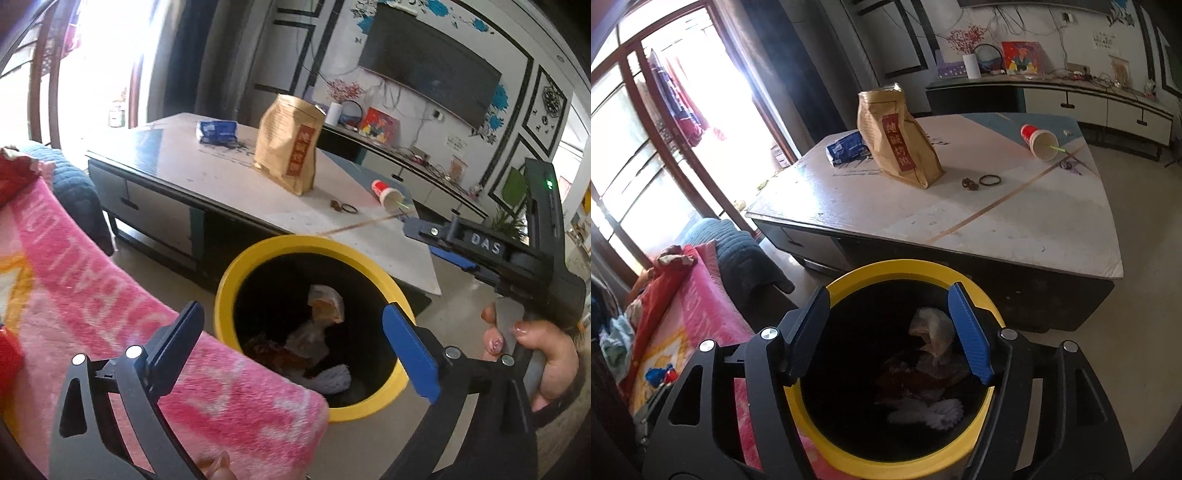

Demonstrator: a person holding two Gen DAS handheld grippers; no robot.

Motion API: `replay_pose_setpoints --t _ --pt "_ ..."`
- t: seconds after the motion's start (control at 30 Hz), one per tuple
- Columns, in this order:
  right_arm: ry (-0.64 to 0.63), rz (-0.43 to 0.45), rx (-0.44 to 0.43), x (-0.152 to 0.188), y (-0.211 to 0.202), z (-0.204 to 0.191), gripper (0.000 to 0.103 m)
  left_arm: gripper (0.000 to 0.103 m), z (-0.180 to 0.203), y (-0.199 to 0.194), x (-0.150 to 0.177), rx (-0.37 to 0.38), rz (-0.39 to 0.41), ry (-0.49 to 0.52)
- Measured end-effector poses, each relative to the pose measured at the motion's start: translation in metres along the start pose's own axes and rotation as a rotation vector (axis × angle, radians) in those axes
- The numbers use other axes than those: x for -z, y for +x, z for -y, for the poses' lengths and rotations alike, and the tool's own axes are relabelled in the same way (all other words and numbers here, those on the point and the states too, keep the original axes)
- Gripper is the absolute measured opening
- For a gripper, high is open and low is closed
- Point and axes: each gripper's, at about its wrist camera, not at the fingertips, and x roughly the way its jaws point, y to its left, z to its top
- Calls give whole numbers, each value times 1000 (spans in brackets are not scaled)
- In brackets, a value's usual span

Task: Collect trash
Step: 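Move both tools back over the remaining trash on the bed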

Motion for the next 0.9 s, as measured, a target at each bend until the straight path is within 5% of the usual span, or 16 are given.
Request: replay_pose_setpoints --t 0.13,0.23,0.9 --pt "-32 12 -9 1 -6 -12 61 95 -9 -13 -1 -27 25 -15" --pt "-58 28 -15 2 -11 -24 71 95 -17 -21 -2 -48 41 -25" --pt "-215 43 -134 19 -35 -110 72 95 -78 -92 3 -199 160 -122"
